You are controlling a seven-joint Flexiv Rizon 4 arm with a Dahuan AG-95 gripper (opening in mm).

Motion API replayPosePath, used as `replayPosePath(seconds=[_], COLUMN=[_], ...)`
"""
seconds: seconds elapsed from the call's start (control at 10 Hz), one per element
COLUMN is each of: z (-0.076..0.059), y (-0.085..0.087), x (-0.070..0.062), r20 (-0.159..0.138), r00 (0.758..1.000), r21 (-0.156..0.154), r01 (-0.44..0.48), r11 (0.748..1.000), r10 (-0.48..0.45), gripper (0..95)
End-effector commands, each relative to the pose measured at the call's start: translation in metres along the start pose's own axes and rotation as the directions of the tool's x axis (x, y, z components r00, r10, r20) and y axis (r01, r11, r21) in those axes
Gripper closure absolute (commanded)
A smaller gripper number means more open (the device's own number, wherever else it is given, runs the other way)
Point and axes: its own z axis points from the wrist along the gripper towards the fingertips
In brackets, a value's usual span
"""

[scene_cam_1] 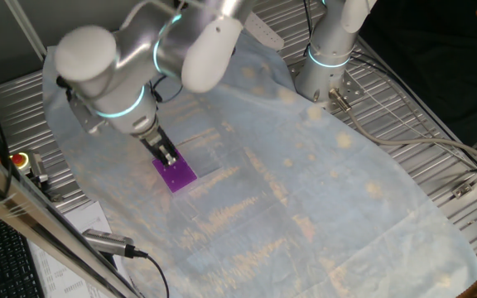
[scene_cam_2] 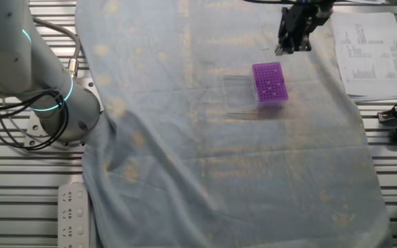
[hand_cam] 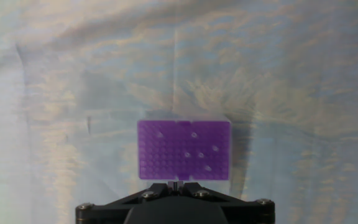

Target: Insert a small pipette tip into the holder for small pipette tips

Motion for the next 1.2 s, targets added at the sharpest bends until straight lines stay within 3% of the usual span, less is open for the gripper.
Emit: replayPosePath(seconds=[0.1,0.4,0.7,0.8,0.9,1.2], z=[0.008,0.022,0.043,0.049,0.059,0.067], y=[0.012,0.035,0.046,0.047,0.047,0.046], x=[-0.011,-0.023,-0.022,-0.023,-0.024,-0.026], r20=[-0.002,-0.024,-0.028,-0.035,-0.082,-0.117], r00=[1.0,1.0,1.0,0.999,0.997,0.993], r21=[-0.005,-0.006,-0.042,-0.036,-0.037,-0.056], r01=[-0.001,-0.005,0.007,0.008,0.002,-0.002], r11=[1.0,1.0,0.999,0.999,0.999,0.998], r10=[0.001,0.005,-0.009,-0.01,-0.005,-0.004], gripper=[95.0,95.0,95.0,95.0,95.0,95.0])
